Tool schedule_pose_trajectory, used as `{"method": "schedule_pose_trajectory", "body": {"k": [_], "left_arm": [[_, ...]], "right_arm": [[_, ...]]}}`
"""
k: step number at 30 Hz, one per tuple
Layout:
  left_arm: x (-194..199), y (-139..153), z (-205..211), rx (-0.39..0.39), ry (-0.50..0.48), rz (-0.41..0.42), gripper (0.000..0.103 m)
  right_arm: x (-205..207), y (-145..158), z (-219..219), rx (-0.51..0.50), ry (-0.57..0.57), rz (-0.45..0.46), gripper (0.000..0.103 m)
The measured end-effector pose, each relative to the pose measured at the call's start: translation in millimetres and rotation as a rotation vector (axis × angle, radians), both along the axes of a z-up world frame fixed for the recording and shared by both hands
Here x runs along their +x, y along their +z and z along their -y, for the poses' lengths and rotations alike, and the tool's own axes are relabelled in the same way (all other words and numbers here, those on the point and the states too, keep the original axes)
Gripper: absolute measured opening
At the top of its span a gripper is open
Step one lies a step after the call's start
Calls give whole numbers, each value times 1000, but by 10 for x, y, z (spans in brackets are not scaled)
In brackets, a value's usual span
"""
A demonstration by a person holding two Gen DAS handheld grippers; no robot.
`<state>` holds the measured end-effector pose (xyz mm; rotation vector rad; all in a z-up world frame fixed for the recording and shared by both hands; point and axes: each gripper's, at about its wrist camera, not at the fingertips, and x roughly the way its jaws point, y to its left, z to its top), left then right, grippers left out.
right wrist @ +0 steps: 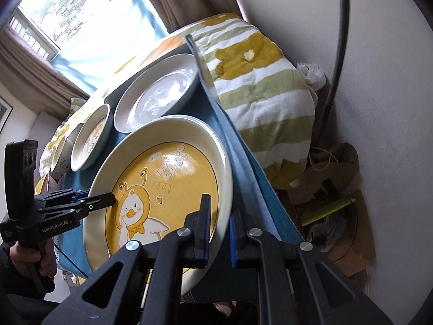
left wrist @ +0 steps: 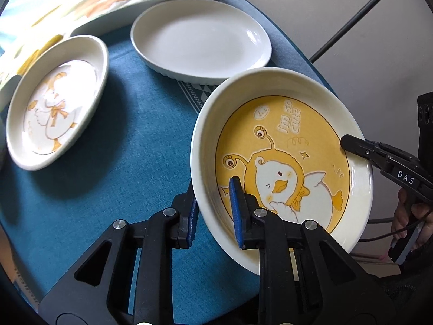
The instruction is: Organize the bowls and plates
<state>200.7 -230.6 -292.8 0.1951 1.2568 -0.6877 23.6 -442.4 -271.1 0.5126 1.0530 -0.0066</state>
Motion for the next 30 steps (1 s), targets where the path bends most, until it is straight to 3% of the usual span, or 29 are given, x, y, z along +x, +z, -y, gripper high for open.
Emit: {"method": "schedule_pose_trajectory", "body": {"k": [8,15,21,30], "left_arm": [[-190,476,-562,-44,140,79,18],[-375,731,-1463,-31,319,106,18],[-523,646,-2297,5,424,86,18],[-620,160,-3241,28,500,21,18]], "right_arm": [[168,328,-293,-9,116,73,11],[477,607,-927,-9,311,130,11],[689,511,-1674,23,433,114,11],[804,95,-2664,51,511,52,11]]}}
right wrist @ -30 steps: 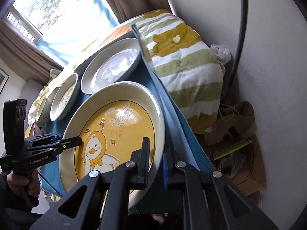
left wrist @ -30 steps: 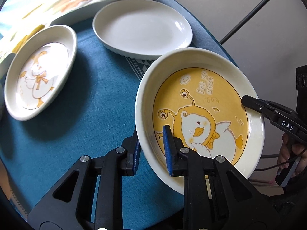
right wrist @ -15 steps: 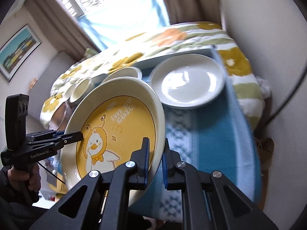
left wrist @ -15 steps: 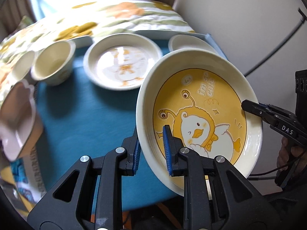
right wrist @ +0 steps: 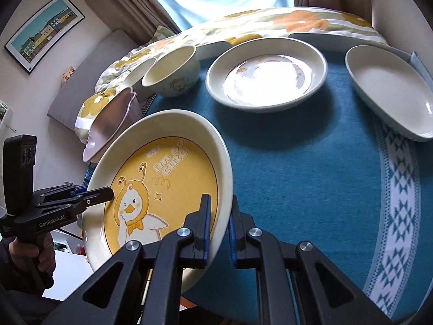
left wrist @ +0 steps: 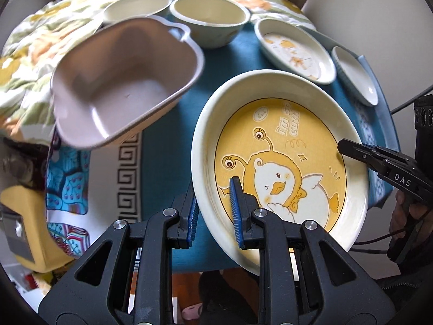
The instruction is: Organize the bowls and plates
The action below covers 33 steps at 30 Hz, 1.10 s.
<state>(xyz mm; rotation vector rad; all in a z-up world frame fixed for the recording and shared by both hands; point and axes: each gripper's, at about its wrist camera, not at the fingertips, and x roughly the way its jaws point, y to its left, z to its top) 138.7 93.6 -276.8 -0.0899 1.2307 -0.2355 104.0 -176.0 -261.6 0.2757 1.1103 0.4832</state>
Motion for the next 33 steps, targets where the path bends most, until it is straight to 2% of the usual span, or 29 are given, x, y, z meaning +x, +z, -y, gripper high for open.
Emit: {"method": "schedule_pose_trajectory", "body": {"k": [8,17,22,25,26,27,28,29,30,31,32,33], "left_arm": [[32,-283,-265,-10,5,9,18],[-2,-278,-213,37,-6,44,18],[-26,-277,-190,59,-16,64,19],[-26,-280,-160,67,-27,62,25],[-28,-286,-146,65,-31,58,35],[-28,-293,-132,72,-32,56,55],[-36,-290,-114,88,-31,63,65],[-51,-275,-98,100,-31,78,69],[-63,-258,-84,103,-35,89,69],[-64,-258,-68,103,-38,89,69],[-63,-262,-58,103,-39,86,69],[-65,-263,-53,103,-40,86,69]], "right_arm": [[46,-214,-309,-11,3,6,11],[27,-194,-396,-91,20,19,11],[22,-202,-354,-89,14,14,11],[8,-197,-390,-109,21,26,11],[8,-197,-401,-115,26,29,11],[11,-200,-425,-115,27,30,11],[15,-202,-424,-110,26,26,11],[19,-205,-413,-102,24,21,11],[25,-207,-405,-93,21,16,13],[29,-211,-399,-87,19,11,16],[30,-217,-391,-86,18,5,26],[28,-220,-393,-88,18,2,40]]}}
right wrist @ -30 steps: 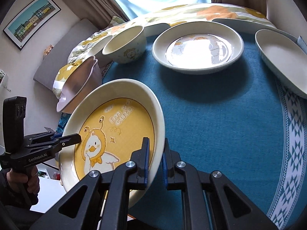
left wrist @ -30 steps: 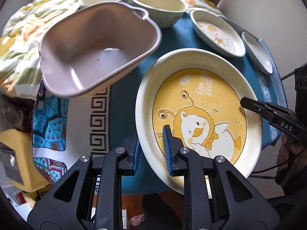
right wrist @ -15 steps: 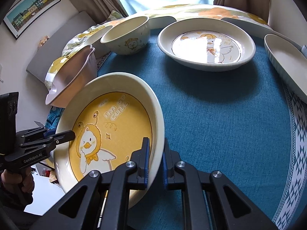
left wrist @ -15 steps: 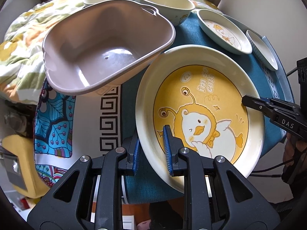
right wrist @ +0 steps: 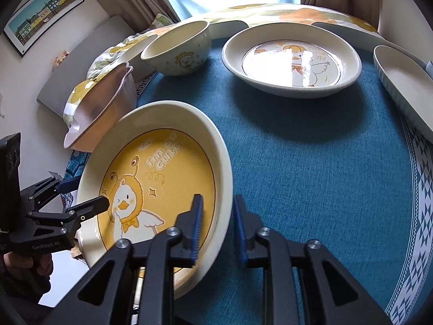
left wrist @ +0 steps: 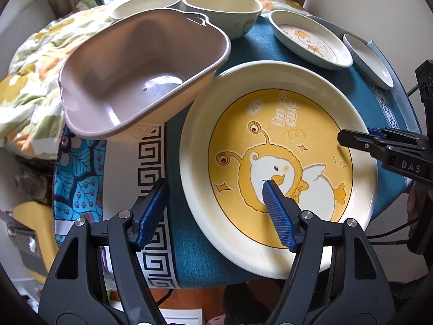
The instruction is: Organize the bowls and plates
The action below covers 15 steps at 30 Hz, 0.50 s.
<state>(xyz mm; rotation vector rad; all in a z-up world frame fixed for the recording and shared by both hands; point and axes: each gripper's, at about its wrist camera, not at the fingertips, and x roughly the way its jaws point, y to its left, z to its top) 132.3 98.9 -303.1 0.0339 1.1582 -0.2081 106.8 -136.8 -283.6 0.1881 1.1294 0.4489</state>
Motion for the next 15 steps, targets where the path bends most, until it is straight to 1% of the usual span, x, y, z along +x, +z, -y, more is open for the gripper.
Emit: {"method": "schedule_pose_trajectory", "body": {"k": [2,6,9,11,15], "left_arm": [[-1,5,-1,1,2,2,69],[-21,49,-28,-4,15,9,69],[-68,146,-47,5,24,12,69],[-111,270,-37,14,25,23,69],[-229,621,79,31,25,84,69]], "right_arm": [[-14,21,-11,12,10,12,54],[-34,71,-35,-10,15,13,54],[-92,197,-9,-11,3,27,54],[-153,329,35,-9,-10,44,54],[-282,623,158,1,-15,87,54]]}}
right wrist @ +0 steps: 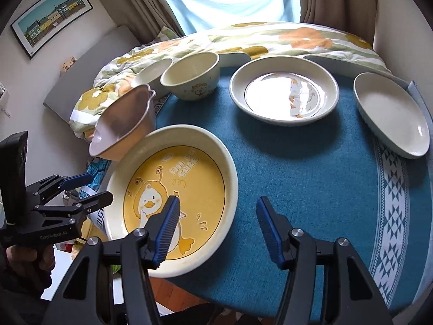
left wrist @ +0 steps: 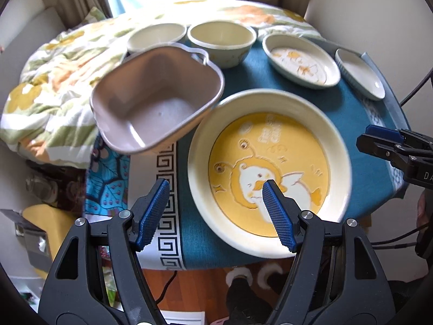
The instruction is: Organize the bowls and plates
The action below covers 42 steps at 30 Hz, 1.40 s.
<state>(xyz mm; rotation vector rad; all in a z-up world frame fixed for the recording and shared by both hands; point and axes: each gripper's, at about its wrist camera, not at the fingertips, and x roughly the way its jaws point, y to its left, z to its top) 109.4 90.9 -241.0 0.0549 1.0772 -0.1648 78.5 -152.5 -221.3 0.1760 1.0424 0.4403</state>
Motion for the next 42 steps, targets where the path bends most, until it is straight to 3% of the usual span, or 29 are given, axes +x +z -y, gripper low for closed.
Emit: {"method": "schedule_pose_trajectory", "body": {"k": [4,5,6,8,12,18,21,26,33,40,42], "left_arm": [[-150,372,225,-16,21,60,70],[-194,462,301,-16,33,75,75],[-238,552,379,-16,44,92,84],[-313,715,553,-30,50,140,101],[-387,945,939,-59,0,201,103],[-297,1201,1594,-35,-95,245,103],[-171,1303,1892,-64,-149,262,103],[212,1434,2386,-120,-273,255,103],[1068,1382,2872,-158,-409,202,103],[2066,1027,3242,-166,-551,71,101],[2323,834,3327,-186,-580,4,91]], "right_arm": [[-113,285,221,24,-3,55,55],[-144,353,284,24,-4,73,63],[-176,411,345,19,-5,90,83],[-257,536,466,15,4,129,102],[-482,772,781,-29,-5,244,102],[-614,922,1403,-53,-84,242,102],[-635,1016,1705,-17,-122,266,102],[-605,1128,2070,-58,-258,282,102],[-311,1009,2589,17,-427,193,102],[120,628,2807,91,-582,50,101],[250,463,2865,132,-623,11,97]]}}
